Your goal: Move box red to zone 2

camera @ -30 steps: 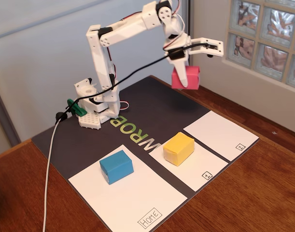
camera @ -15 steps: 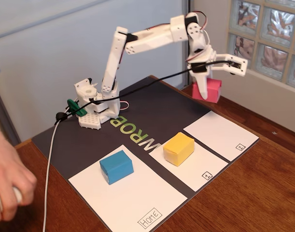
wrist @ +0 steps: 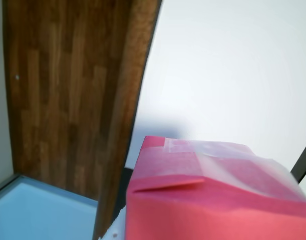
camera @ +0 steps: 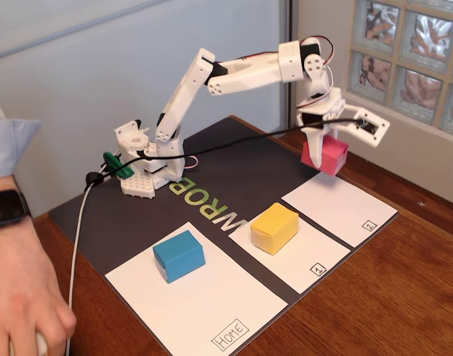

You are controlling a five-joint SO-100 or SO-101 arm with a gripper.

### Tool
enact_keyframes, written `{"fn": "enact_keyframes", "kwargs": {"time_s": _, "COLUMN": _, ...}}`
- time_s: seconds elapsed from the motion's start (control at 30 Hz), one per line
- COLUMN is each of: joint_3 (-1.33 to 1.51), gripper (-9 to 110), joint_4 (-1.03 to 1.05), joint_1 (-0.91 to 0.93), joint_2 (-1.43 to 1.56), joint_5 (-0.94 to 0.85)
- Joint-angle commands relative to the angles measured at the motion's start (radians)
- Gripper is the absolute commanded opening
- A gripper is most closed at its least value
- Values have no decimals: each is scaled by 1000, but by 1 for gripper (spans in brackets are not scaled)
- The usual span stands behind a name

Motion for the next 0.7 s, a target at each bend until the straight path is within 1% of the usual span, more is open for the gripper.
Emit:
{"fn": "enact_keyframes", "kwargs": {"time_s": 0.0, "joint_3": -71, "gripper": 0, "joint_4": -14, "joint_1": 32, "joint_2": -8, "joint_5": 0}}
{"fn": "enact_keyframes", "kwargs": {"time_s": 0.27, "joint_3": -147, "gripper": 0, "joint_4": -14, "joint_1": 100, "joint_2": -89, "joint_5": -28}}
{"fn": "enact_keyframes", "kwargs": {"time_s": 0.67, "joint_3": -249, "gripper": 0, "joint_4": -14, "joint_1": 117, "joint_2": -213, "joint_5": -72}}
